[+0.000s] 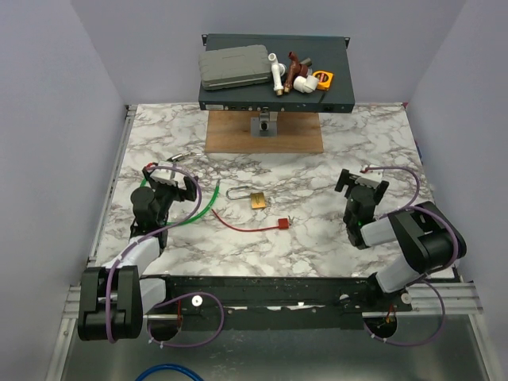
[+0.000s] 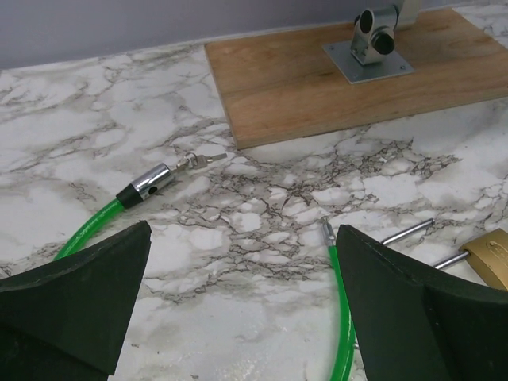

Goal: Unlock with the key
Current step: Reset both arms

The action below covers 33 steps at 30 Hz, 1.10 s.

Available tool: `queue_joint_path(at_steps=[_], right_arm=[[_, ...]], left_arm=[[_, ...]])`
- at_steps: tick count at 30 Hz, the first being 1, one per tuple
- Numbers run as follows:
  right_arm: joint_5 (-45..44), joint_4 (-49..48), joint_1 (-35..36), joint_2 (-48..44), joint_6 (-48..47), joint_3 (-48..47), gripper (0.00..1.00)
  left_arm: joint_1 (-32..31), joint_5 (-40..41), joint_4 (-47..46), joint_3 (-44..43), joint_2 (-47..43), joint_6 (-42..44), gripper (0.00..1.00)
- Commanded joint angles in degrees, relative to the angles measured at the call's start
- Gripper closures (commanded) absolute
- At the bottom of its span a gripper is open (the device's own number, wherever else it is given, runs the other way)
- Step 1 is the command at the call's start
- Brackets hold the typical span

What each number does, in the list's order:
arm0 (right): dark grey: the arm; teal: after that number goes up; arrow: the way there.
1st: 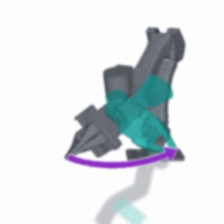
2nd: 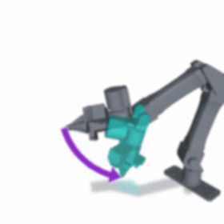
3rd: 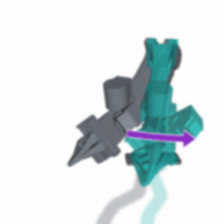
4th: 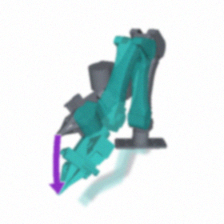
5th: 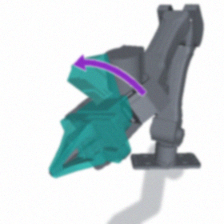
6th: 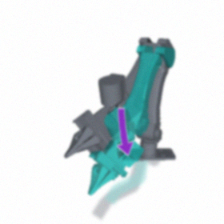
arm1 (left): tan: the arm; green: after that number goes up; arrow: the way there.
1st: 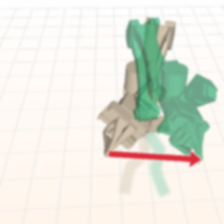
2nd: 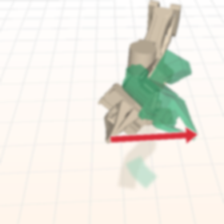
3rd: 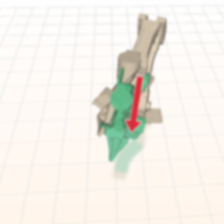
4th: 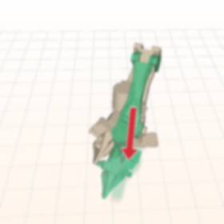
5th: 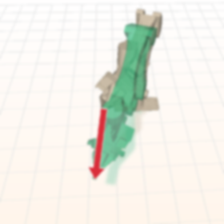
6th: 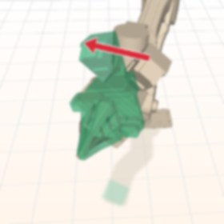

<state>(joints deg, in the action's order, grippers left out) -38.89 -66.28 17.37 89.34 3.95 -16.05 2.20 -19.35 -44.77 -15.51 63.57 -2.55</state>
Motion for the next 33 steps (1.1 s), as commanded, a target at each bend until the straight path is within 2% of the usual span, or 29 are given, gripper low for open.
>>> queue_joint_path(at_steps=[1, 5, 7, 8, 9, 11, 12, 14, 15, 17, 19, 21, 24, 26, 33], right_arm=[[1.53, -5.89, -0.97, 2.37, -1.05, -0.61, 0.00], [3.83, -5.31, -2.05, 2.55, -0.72, -0.99, 0.00], [6.43, -4.94, -2.48, 2.46, -0.90, -0.95, 0.00], [8.90, -4.78, -2.87, 2.26, -1.23, -0.87, 0.00], [11.87, -4.42, -3.34, 2.12, -1.64, -0.78, 0.00], [14.10, -5.43, -3.76, 1.60, -1.75, 0.28, 0.00], [16.01, -6.94, -4.21, 1.40, -1.75, 1.39, 0.00], [24.23, -8.08, -8.02, 1.85, 0.29, 3.31, 0.00], [24.86, -13.56, -10.08, 5.11, 1.32, 3.70, 0.00], [23.55, -5.48, -10.68, 3.09, 3.50, 1.12, 0.00], [23.97, -11.37, -11.10, 4.97, 2.58, 2.23, 0.00], [23.95, -7.07, -11.09, 3.05, 3.26, 1.92, 0.00], [23.71, -11.82, -10.99, 4.38, 2.50, 2.86, 0.00], [23.83, -9.35, -11.03, 3.86, 3.07, 2.36, 0.00], [23.87, -10.66, -11.04, 4.17, 2.73, 2.61, 0.00]], left_arm=[[0.35, 3.00, -12.03, 3.92, 0.26, 3.58, 0.02], [0.46, 2.11, -25.18, 7.72, 5.86, 3.36, 0.01], [0.44, 3.47, -19.14, 5.25, 5.59, 3.58, 0.01], [0.44, 3.37, -20.43, 4.93, 7.64, 3.47, 0.02], [0.45, 3.55, -26.06, 5.42, 10.68, 2.87, 0.01], [0.36, 2.83, -18.30, 3.80, 8.41, 4.00, 0.02], [0.40, 2.36, -21.65, 3.89, 10.13, 3.11, 0.01], [0.53, 2.62, -17.88, 3.26, 8.83, 3.76, 0.01], [0.56, 2.39, -20.56, 3.62, 9.69, 3.35, 0.01], [0.53, 2.91, -19.04, 3.57, 9.01, 3.39, 0.01], [0.52, 2.70, -21.19, 3.81, 9.77, 2.98, 0.02], [0.53, 2.87, -19.73, 3.70, 9.24, 3.34, 0.01], [0.49, 2.93, -20.19, 3.74, 9.34, 3.36, 0.02], [0.52, 2.86, -20.46, 3.75, 9.49, 3.07, 0.01], [0.54, 2.94, -19.92, 3.40, 9.64, 3.07, 0.02]])
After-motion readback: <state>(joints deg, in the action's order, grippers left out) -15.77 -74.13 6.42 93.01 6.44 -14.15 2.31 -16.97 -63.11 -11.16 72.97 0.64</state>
